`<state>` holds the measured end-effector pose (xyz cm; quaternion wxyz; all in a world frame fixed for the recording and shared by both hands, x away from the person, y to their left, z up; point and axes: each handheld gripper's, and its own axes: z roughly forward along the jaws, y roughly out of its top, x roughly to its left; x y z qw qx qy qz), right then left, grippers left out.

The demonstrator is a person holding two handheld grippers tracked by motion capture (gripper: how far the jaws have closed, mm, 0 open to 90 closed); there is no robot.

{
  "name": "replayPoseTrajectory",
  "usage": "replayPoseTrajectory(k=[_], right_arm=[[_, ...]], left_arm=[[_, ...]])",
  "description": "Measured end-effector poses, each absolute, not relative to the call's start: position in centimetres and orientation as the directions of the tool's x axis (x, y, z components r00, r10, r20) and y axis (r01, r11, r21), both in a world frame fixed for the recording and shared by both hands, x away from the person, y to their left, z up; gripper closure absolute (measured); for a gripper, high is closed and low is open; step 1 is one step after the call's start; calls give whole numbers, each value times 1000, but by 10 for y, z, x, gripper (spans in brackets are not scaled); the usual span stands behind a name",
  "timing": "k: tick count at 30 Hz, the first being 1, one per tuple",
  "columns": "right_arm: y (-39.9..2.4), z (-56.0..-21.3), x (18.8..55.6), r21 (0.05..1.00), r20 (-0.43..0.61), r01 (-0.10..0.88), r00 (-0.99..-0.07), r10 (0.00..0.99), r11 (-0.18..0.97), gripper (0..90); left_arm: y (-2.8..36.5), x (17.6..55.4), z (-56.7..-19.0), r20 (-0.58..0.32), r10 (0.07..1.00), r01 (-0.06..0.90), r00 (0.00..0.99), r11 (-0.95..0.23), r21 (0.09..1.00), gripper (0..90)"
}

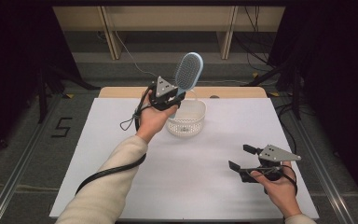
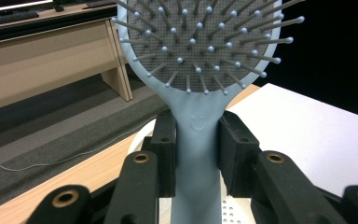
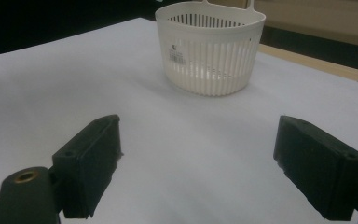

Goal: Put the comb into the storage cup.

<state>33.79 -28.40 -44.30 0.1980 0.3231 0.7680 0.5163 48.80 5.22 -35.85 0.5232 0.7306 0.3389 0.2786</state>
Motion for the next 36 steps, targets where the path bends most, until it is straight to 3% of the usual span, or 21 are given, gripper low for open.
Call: replayPoseTrajectory(k=[36], right_arm=[[-284,-443,338,921,30,292,-713,701,258,155]], left_arm=[[50,496,-361,58,789,202,612,-226,953,696]])
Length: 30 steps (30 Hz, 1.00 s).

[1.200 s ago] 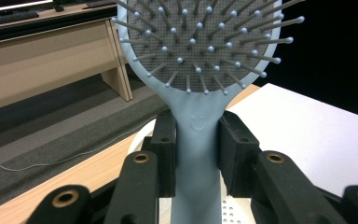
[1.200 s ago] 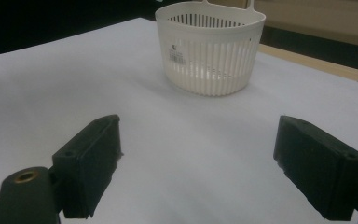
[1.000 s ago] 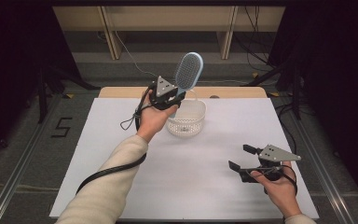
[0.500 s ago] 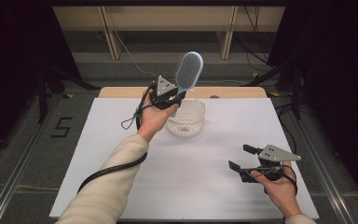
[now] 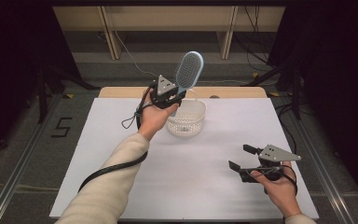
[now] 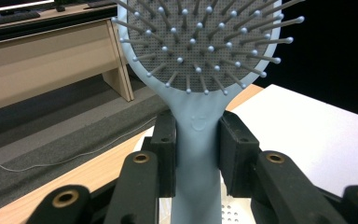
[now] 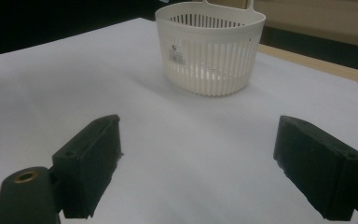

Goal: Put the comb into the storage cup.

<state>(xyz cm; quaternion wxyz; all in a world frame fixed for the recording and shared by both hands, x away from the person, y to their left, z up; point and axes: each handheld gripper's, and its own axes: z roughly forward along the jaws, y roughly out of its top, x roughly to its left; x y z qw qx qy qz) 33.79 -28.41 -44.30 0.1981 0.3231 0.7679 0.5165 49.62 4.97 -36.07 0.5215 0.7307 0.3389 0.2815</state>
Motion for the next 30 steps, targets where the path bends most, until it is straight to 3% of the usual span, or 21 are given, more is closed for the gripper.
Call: replayPoseTrajectory(k=[30], right_arm=[[-284,-443,338,921,29,292,-714,700,259,155]], left_arm=[[48,504,-363,58,787,202,614,-228,952,697]])
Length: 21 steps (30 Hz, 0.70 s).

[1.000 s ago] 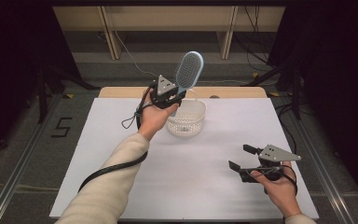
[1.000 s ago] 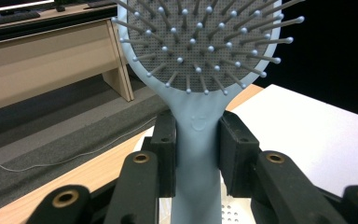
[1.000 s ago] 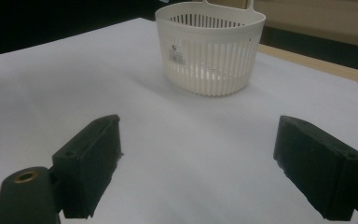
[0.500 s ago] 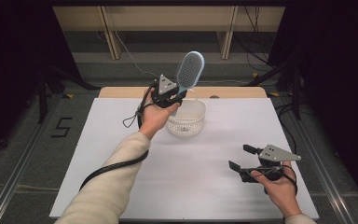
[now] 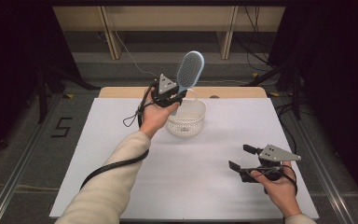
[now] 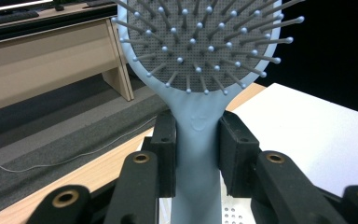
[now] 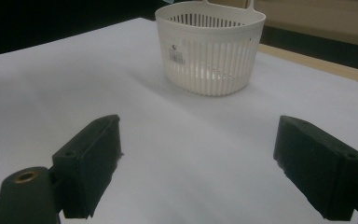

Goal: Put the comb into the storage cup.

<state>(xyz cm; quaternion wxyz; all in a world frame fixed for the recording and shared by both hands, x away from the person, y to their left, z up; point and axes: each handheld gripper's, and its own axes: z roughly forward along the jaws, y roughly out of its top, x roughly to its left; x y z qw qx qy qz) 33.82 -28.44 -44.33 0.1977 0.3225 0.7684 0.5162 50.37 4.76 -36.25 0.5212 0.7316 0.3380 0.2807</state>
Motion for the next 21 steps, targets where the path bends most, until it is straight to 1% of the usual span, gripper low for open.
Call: replayPoseTrajectory(k=[21], right_arm=[[-284,-443,338,921,29,292,-714,700,259,155]], left_arm=[[45,508,-364,60,788,201,613,-228,953,696]])
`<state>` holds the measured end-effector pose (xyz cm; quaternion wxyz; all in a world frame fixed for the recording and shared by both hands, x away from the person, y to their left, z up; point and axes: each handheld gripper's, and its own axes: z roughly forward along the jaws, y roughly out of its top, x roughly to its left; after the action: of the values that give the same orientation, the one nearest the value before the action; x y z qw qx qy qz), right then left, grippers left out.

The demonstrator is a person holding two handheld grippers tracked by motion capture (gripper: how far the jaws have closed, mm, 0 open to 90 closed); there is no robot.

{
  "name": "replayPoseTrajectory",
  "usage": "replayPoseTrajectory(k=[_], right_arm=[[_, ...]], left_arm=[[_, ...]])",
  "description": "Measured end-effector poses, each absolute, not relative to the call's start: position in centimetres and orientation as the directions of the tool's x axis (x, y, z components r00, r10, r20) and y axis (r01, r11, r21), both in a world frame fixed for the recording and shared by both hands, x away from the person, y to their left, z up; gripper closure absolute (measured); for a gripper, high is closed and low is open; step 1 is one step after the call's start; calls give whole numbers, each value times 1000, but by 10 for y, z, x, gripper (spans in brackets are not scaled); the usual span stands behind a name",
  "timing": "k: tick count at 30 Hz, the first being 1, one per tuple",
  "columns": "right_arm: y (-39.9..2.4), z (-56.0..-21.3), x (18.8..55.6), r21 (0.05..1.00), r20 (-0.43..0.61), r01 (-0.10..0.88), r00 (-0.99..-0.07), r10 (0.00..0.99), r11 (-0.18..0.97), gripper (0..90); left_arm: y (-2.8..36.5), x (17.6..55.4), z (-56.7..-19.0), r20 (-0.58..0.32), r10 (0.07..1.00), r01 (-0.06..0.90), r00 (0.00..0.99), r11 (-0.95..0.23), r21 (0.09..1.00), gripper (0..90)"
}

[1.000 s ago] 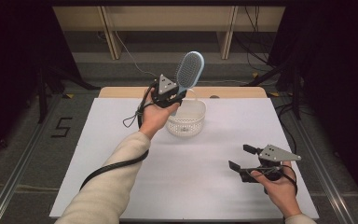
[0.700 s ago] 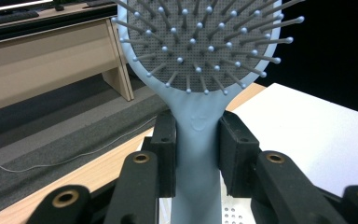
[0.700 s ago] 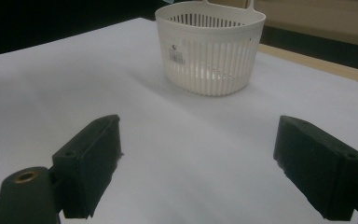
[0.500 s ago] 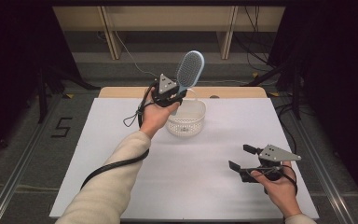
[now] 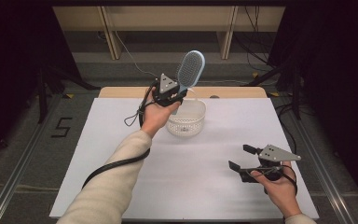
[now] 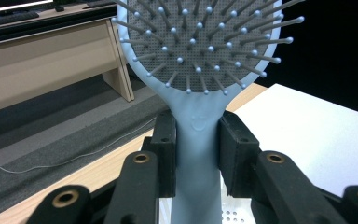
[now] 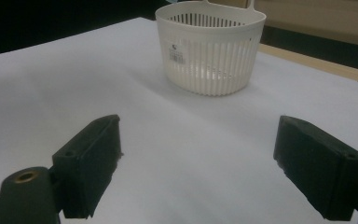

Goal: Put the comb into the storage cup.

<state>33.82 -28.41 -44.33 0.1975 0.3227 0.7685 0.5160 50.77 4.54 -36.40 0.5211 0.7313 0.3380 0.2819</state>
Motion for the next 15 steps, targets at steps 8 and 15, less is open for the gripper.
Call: replayPoseTrajectory(k=[8,15], right_arm=[[-284,-443,338,921,27,289,-714,699,260,155],[-284,-443,338,922,27,289,-714,699,259,155]], left_arm=[[44,508,-365,58,786,202,615,-228,953,696],[42,510,-366,59,786,205,616,-232,951,696]])
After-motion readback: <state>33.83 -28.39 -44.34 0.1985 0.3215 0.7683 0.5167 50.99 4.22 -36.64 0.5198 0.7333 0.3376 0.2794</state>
